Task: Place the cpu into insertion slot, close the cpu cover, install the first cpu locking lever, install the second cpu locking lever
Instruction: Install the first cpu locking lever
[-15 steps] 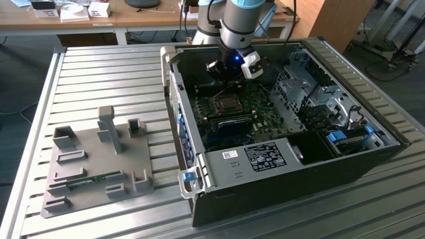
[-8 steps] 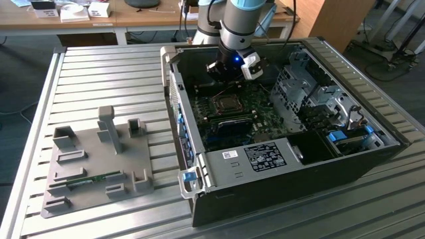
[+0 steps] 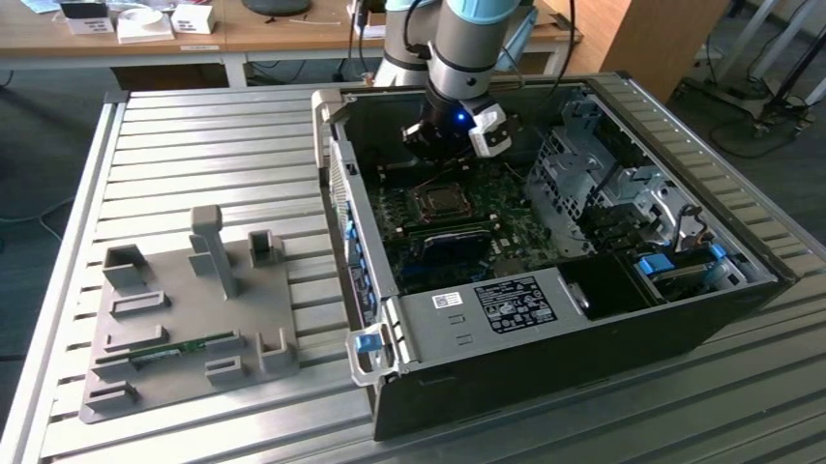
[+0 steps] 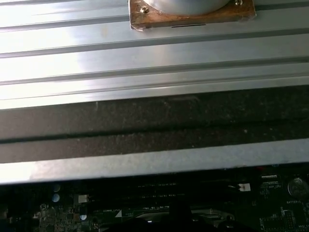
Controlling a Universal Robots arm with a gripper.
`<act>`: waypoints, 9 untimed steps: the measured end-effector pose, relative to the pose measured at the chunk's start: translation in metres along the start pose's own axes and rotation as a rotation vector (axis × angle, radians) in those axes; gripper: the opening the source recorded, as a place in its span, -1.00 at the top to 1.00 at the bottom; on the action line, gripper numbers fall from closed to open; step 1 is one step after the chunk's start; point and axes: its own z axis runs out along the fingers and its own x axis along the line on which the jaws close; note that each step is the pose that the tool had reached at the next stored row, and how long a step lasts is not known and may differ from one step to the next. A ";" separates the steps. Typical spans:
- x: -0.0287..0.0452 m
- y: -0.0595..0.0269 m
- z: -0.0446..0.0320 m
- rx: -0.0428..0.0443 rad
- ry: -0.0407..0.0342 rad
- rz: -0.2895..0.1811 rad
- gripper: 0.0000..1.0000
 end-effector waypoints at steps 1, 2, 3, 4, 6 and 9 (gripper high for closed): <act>-0.0003 0.0000 0.0004 0.0000 0.0000 0.000 0.79; -0.0005 -0.0001 0.0008 -0.0001 0.0000 0.000 0.79; -0.0007 -0.0001 0.0012 -0.0001 0.0000 0.000 0.79; -0.0009 -0.0002 0.0016 0.0000 0.0000 0.000 0.79; -0.0013 -0.0004 0.0026 -0.0001 -0.0001 0.000 0.79; -0.0017 -0.0006 0.0041 -0.0001 0.0000 0.000 0.79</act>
